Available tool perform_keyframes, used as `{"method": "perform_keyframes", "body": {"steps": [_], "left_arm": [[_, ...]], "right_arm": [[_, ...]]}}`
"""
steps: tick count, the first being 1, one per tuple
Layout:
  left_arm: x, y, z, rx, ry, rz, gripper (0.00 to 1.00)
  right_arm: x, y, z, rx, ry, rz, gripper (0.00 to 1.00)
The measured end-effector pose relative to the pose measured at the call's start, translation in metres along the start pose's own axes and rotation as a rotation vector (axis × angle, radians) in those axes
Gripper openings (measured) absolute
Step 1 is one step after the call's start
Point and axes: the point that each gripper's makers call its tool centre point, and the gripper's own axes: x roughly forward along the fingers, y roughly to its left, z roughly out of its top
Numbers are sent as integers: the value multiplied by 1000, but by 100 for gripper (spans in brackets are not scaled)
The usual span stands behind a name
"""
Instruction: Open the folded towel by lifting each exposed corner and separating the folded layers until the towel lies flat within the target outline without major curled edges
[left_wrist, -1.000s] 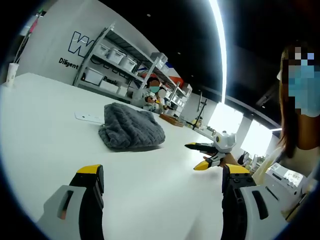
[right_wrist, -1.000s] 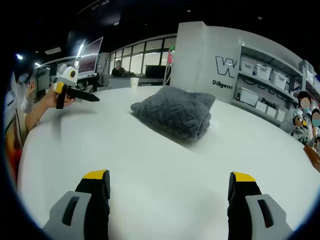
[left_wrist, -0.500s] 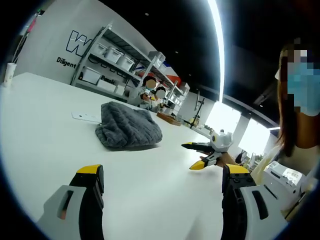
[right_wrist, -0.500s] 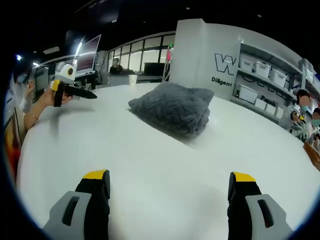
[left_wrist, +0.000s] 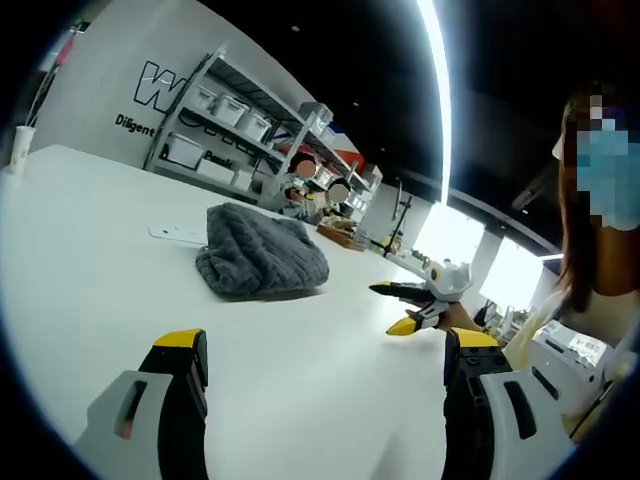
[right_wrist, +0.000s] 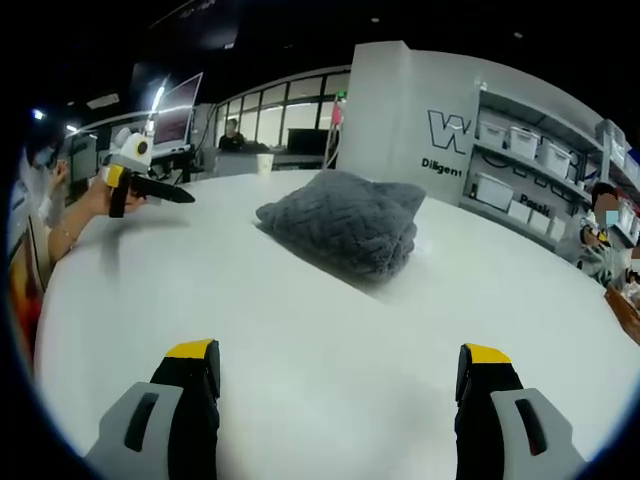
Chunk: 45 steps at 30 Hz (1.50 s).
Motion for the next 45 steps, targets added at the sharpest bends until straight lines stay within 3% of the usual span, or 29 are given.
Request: {"method": "perform_keyframes", "body": {"steps": [11, 16, 23, 29, 33, 36, 41, 45], "left_arm": [[0, 5, -2, 2, 11, 26, 97], [-2, 5, 4, 50, 1, 46, 98], [-5, 15, 9, 99, 31, 123, 99], [-9, 22, 34, 148, 30, 177, 99], [-12, 36, 60, 221, 31, 248, 99], [-13, 44, 84, 222, -9, 270, 98], [-10, 56, 108, 250, -23, 303, 97], [-3, 62, 127, 264, -66, 317, 97]], "right_arm": [[-4, 8, 10, -2, -32, 31, 100], [-6, 12, 13, -4, -45, 47, 100], [-11, 13, 21, -4, -78, 50, 100], [-10, 12, 20, 15, -82, 58, 100], [-8, 11, 17, 40, -77, 67, 100], [-6, 13, 15, 43, -70, 76, 100], [-7, 14, 16, 47, -72, 81, 100], [-12, 14, 23, 49, -94, 81, 100]]}}
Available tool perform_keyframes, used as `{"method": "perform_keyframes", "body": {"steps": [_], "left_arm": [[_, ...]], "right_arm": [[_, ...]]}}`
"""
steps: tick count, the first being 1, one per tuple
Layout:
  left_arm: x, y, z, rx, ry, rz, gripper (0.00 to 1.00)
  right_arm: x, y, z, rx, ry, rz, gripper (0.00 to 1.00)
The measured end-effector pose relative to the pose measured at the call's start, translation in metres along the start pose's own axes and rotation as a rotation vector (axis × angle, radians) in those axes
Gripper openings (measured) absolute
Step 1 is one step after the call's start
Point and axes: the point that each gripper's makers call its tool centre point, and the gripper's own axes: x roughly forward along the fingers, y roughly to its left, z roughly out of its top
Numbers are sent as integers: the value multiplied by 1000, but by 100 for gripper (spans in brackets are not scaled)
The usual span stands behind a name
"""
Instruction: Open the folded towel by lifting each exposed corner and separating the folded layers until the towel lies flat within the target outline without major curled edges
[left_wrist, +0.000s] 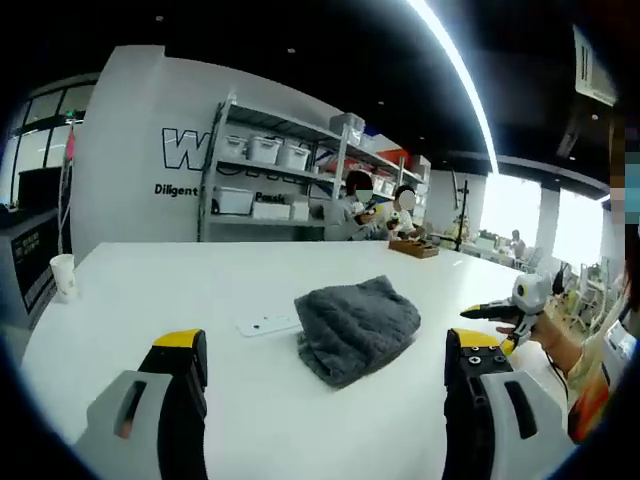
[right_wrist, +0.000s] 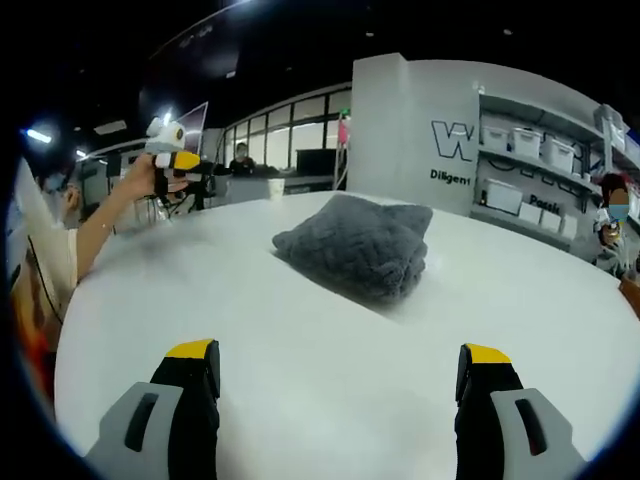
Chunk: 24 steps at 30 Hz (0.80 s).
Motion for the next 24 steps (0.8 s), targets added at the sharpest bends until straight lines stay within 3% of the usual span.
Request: {"method": "perform_keyframes", "body": {"steps": [2, 5, 9, 14, 17, 20, 24], "left_arm": [[7, 0, -2, 5, 27, -6, 97], [19, -1, 2, 6, 24, -5, 96], [49, -8, 8, 11, 23, -49, 94], [78, -13, 7, 1, 16, -67, 92], [102, -16, -1, 4, 34, -88, 92], [119, -23, -14, 43, 87, -124, 92], [141, -22, -17, 44, 87, -126, 90]], "right_arm": [[-3, 1, 6, -2, -21, 0, 100], [-6, 1, 11, -3, -36, 1, 100], [-8, 1, 17, -8, -58, 0, 100], [-9, -2, 17, 2, -64, -2, 100], [-9, -3, 16, 10, -64, -4, 100], [-9, -3, 16, 14, -64, -6, 99], [-9, -1, 16, -2, -61, -7, 99]]}}
